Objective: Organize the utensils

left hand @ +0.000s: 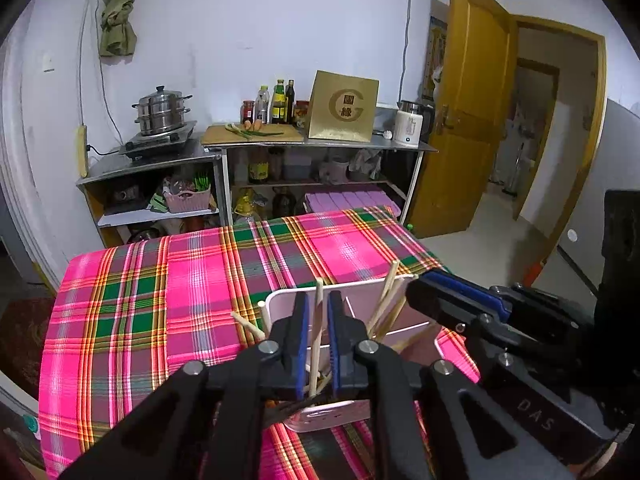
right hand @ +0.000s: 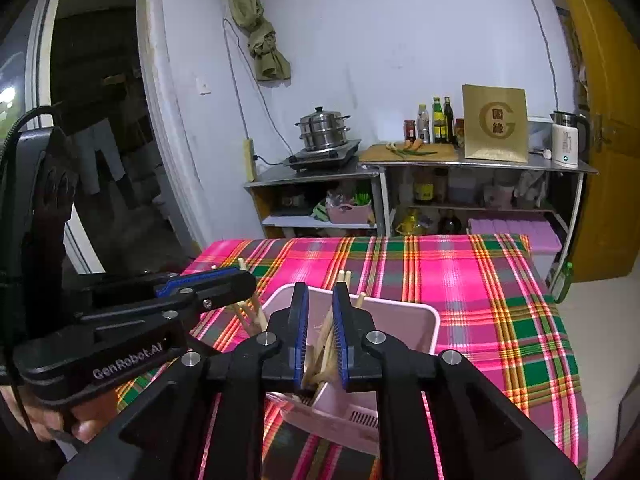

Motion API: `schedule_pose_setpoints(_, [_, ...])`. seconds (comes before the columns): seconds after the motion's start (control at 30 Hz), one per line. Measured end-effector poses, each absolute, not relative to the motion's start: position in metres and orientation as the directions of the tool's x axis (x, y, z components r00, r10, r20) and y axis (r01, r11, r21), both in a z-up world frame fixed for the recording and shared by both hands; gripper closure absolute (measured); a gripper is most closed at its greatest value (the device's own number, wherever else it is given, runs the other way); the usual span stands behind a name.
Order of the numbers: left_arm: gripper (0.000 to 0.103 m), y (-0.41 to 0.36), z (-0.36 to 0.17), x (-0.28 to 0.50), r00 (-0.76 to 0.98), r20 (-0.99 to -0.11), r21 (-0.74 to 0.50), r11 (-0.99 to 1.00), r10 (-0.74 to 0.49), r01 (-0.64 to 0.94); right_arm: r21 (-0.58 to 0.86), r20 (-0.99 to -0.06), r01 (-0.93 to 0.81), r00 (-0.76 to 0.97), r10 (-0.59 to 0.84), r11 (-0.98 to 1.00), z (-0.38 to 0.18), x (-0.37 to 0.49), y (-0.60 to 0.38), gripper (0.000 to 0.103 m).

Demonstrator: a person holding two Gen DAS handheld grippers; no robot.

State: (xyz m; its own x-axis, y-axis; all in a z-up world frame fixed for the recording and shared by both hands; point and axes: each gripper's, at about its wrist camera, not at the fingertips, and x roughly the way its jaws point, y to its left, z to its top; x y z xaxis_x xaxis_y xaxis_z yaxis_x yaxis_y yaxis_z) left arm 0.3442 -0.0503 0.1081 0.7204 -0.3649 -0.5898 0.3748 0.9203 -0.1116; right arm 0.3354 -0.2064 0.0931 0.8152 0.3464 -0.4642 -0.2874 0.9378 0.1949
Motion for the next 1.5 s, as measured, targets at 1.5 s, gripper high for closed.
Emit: schedule_pose_setpoints(1.5, [0.059,-0.02,0.038,0.091,0.851,-0.461,-0.105,0.968,-0.252,0.229,0.059,-0.402,-0.219,0.888,0.224,0.974,0.044,0.079,-0.205,0.072])
